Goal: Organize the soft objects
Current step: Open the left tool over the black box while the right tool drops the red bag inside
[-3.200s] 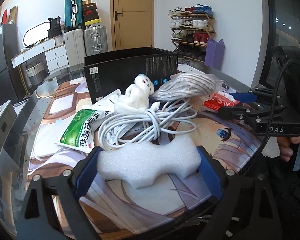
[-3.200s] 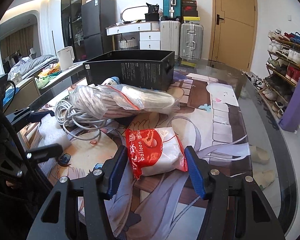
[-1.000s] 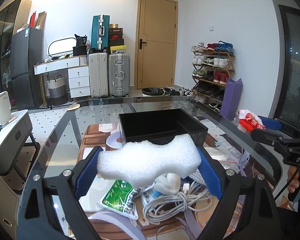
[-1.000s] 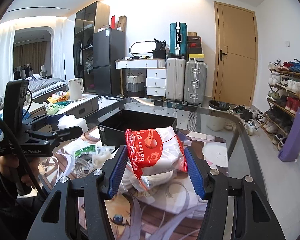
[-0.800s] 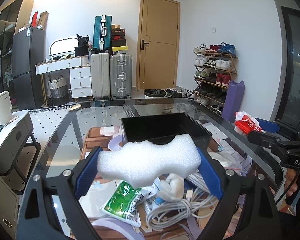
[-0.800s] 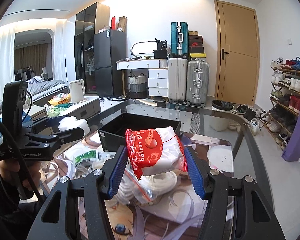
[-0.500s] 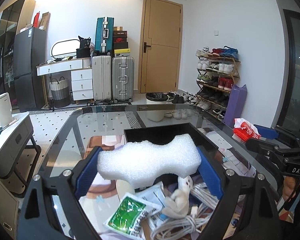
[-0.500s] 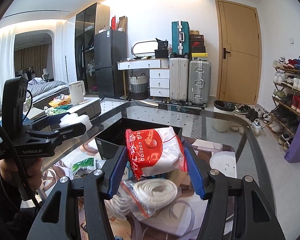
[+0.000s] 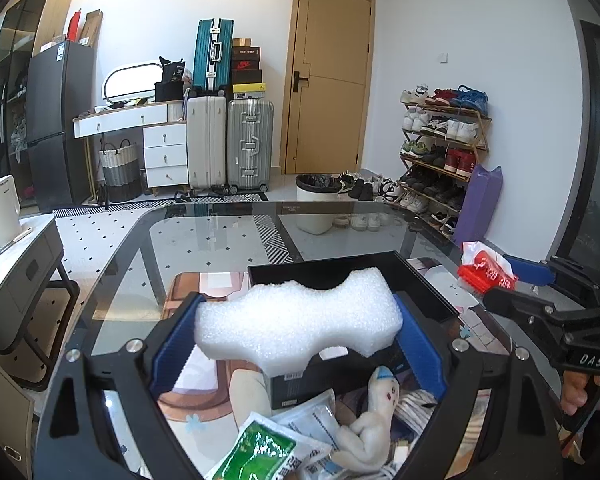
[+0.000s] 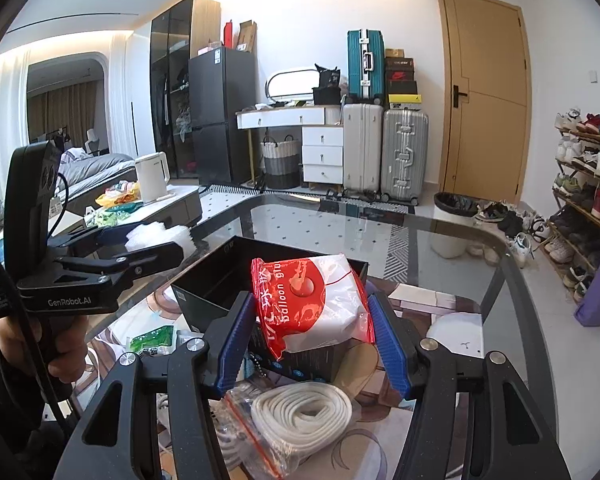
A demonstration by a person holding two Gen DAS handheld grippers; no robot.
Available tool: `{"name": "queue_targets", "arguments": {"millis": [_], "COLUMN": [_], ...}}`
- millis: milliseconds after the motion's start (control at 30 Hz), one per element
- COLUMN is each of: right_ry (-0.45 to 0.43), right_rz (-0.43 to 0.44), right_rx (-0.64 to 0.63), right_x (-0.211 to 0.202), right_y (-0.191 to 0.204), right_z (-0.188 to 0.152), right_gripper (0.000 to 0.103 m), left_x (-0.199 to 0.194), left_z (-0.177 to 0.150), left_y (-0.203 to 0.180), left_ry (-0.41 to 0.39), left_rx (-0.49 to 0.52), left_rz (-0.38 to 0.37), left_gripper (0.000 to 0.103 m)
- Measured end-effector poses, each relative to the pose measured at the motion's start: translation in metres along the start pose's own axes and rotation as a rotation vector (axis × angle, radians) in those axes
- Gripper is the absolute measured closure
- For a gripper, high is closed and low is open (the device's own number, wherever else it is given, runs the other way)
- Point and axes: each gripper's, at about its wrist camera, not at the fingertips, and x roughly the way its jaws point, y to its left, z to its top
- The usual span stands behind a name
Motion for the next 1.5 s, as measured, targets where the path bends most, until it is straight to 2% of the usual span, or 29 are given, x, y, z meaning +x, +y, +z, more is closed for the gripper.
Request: {"name": "queue_targets", "arguments": {"millis": [433,1033,1133,1233,1300,1400,1500], "right_ry": [0.047,0.091,0.076,0.059,0.056,0.054,0.058], "right_rz": [0.015,0.048,0.061,0.045,0.045,0.034,0.047], "right_rx": [-0.038,-0.073,-0.083,-0.092,-0.093,-0.084,-0.060], "right_x": [0.028,0.066,0.065,0.060,0.056,0.048,0.038], "right_y": [-0.007,-0.002,0.003,0.004,0.003,0.000,-0.001], "right_z": [0.015,0.022,0.021,0.020,0.019,0.015,0.009], "right_gripper": [0.044,0.044,0.032,0.018,0.016,0.004,0.004], "left_x": [0.033,0.058,0.058,0.053,0.052,0.046,0.037], "left_z": [0.009,0.012,0.011,0.010,0.009,0.007,0.004], "left_y": [-0.002,-0.004,-0.003,0.000,0.000,0.001,0.000], "left_ry": [0.043,0.101,0.109,0.108,0.117,0.123,0.118], "left_rx": [-0.006,0.025,0.026,0.012,0.005,-0.001,0.012], "left_rz": [-0.010,0.003,-0.007,-0.020,-0.033,-0.028,-0.010], "left_gripper": [0.012,0.012,0.011,0.003,0.002,0.000,0.000]}}
